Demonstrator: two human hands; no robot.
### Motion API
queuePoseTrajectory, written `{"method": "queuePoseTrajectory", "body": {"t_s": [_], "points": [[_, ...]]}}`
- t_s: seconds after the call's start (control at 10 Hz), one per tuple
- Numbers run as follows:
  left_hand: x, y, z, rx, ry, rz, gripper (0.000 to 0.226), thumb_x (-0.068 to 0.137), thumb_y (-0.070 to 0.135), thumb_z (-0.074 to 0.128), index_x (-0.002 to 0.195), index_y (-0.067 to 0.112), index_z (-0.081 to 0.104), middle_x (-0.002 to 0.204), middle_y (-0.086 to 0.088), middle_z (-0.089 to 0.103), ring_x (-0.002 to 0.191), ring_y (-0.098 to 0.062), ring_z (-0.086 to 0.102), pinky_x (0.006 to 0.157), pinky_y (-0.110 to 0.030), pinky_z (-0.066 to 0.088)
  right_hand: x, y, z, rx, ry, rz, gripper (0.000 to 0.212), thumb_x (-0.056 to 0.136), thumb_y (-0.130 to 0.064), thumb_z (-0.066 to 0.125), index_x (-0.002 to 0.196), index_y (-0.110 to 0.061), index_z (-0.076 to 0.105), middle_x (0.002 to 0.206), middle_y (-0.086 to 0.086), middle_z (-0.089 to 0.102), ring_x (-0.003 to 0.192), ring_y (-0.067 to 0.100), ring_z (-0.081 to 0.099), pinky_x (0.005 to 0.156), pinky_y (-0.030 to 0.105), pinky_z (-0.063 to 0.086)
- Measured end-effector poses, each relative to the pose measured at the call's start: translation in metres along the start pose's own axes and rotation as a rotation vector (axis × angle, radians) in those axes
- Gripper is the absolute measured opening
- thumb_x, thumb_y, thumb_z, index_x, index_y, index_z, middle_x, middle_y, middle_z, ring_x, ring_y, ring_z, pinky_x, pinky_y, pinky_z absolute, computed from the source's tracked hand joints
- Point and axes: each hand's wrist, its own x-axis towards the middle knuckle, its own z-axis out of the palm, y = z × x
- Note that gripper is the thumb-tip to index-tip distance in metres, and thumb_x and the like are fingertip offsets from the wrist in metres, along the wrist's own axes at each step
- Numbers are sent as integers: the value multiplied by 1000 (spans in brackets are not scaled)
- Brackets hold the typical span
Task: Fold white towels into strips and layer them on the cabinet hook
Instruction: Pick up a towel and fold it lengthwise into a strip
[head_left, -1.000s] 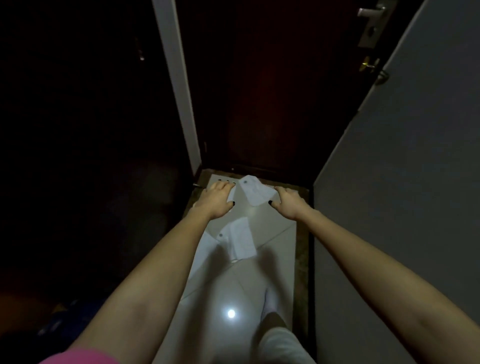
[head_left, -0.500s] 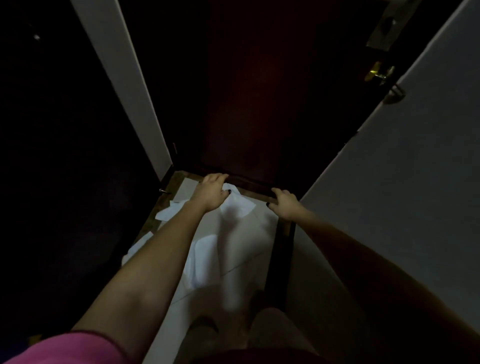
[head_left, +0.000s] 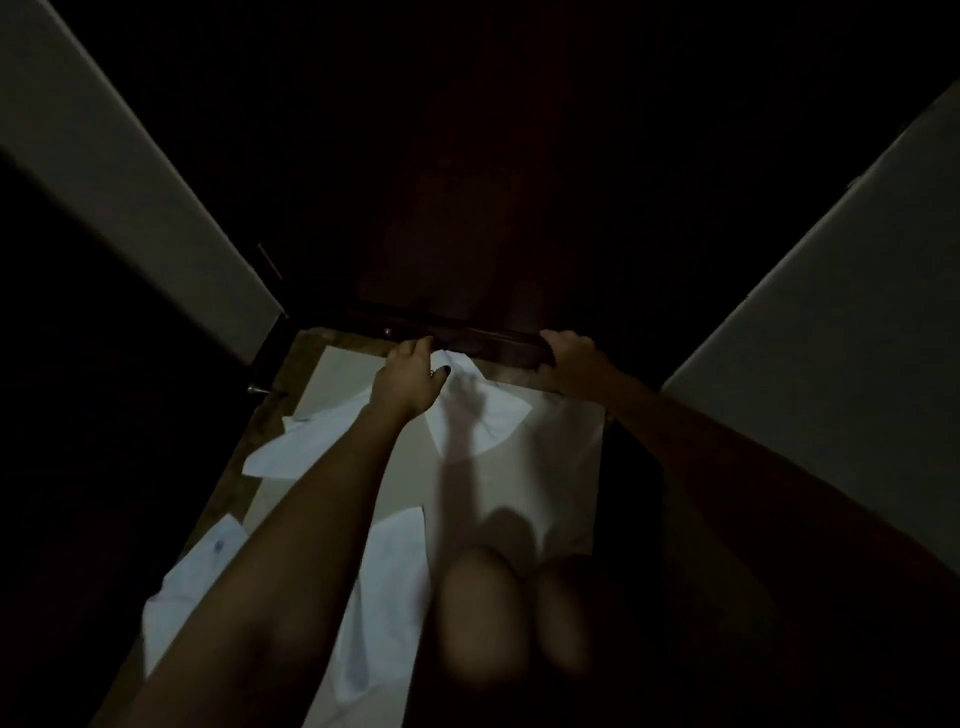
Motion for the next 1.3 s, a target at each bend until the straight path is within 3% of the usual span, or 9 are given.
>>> {"method": "queuePoseTrajectory", "body": {"t_s": [0.2, 0.3, 0.7, 0.8, 0.9, 1.0, 1.1, 1.2, 1.3], "points": [[90, -61, 155, -40, 4, -75, 60, 101, 37, 47, 149, 7, 29, 150, -19, 35, 137, -36, 33, 106, -47, 32, 120, 63, 148, 51, 10, 10, 60, 99, -31, 51, 151, -11, 29, 149, 17, 37, 136, 37, 35, 114, 42, 28], [121, -94, 220, 52, -16, -130, 60, 101, 39, 44, 149, 5, 29, 145, -22, 39, 133, -38, 38, 108, -45, 31, 157, 94, 208, 118, -10, 44, 53, 99, -32, 51, 144, -4, 41, 143, 20, 47, 132, 36, 43, 108, 37, 31], [159, -170, 362, -318, 91, -525, 55, 94, 40, 59, 113, -11, 60, 114, -29, 61, 109, -43, 59, 95, -47, 49, 206, 147, 358, 602, 137, 88, 48, 95, -9, 57, 142, -3, 47, 131, 24, 58, 120, 37, 55, 98, 29, 39], [163, -169, 373, -548, 160, -586, 48, 91, 34, 66, 94, -14, 64, 96, -29, 65, 94, -39, 65, 88, -47, 51, 224, 145, 360, 738, 209, 135, 46, 96, -9, 58, 140, -2, 48, 141, 19, 52, 129, 32, 49, 106, 29, 35], [167, -161, 371, -797, 149, -573, 28, 89, 22, 69, 76, -1, 61, 86, -21, 64, 86, -35, 65, 85, -48, 52, 238, 144, 352, 1053, 84, 237, 50, 98, -12, 56, 145, -11, 41, 145, 15, 47, 130, 32, 49, 101, 37, 47], [167, -145, 355, -946, 240, -431, 19, 92, 20, 65, 75, 14, 62, 78, -3, 65, 74, -17, 62, 67, -27, 53, 239, 139, 341, 1151, 65, 198, 55, 95, 2, 54, 146, -14, 41, 141, 22, 50, 109, 27, 64, 70, 25, 58], [175, -130, 322, -1061, 282, -312, 14, 96, 18, 60, 82, 20, 61, 83, 0, 64, 77, -13, 61, 69, -25, 52, 230, 136, 323, 825, 290, -127, 37, 80, 18, 64, 116, 19, 60, 117, 37, 60, 87, 33, 72, 85, 40, 57], [181, -113, 274, -1113, 323, -272, 5, 97, 14, 56, 96, 17, 60, 89, 0, 64, 80, -14, 61, 76, -32, 51, 229, 121, 286, 756, 302, -78, 15, 84, 17, 60, 98, 18, 66, 89, 27, 65, 78, 29, 64, 75, 30, 51], [167, -89, 209, -1121, 446, -291, 14, 96, 14, 57, 108, 9, 62, 90, 2, 66, 86, -16, 62, 76, -28, 53, 216, 92, 224, 774, 311, 82, 14, 87, 10, 60, 100, 12, 66, 92, 25, 65, 79, 31, 61, 67, 22, 45]]}}
